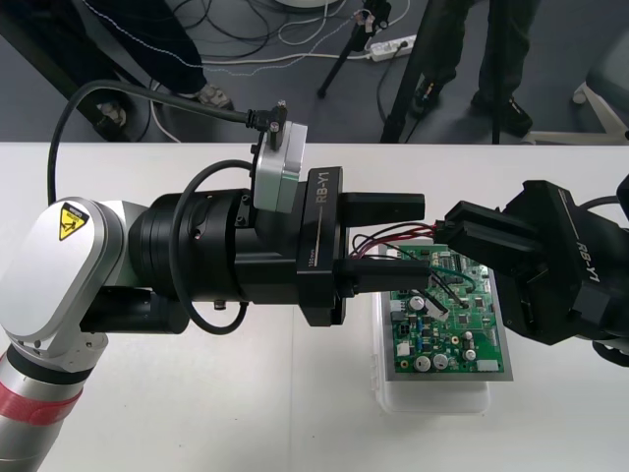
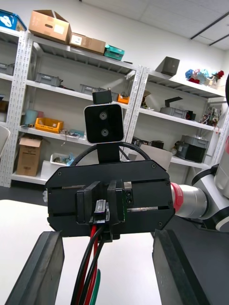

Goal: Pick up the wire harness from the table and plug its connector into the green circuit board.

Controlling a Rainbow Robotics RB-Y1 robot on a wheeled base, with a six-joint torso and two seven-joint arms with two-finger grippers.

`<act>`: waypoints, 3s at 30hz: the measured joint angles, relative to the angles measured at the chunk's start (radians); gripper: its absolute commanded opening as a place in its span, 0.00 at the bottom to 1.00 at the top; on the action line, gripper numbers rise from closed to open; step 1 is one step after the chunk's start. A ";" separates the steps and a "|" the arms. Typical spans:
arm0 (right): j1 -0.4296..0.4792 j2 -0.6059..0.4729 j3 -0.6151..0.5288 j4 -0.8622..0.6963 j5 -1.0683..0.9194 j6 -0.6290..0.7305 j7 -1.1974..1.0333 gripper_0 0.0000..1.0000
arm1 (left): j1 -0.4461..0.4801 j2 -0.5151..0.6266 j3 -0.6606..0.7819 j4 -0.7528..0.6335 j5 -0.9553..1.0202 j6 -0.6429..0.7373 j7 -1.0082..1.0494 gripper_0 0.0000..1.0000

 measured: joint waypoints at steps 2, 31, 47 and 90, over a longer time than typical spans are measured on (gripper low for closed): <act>0.000 0.000 0.002 0.000 0.000 0.000 0.000 0.00 | -0.001 0.000 -0.002 0.000 0.000 0.000 0.000 0.49; 0.000 0.000 0.004 0.000 -0.006 -0.011 0.000 0.00 | -0.010 0.000 -0.009 0.006 0.000 0.000 0.000 0.00; 0.000 0.000 0.005 0.001 -0.006 -0.010 0.000 0.66 | -0.010 0.000 -0.009 0.007 0.001 0.000 0.000 0.00; 0.017 -0.339 -0.037 0.032 0.280 -0.010 0.059 1.00 | 0.089 0.059 0.328 0.142 0.080 -0.314 -0.048 0.00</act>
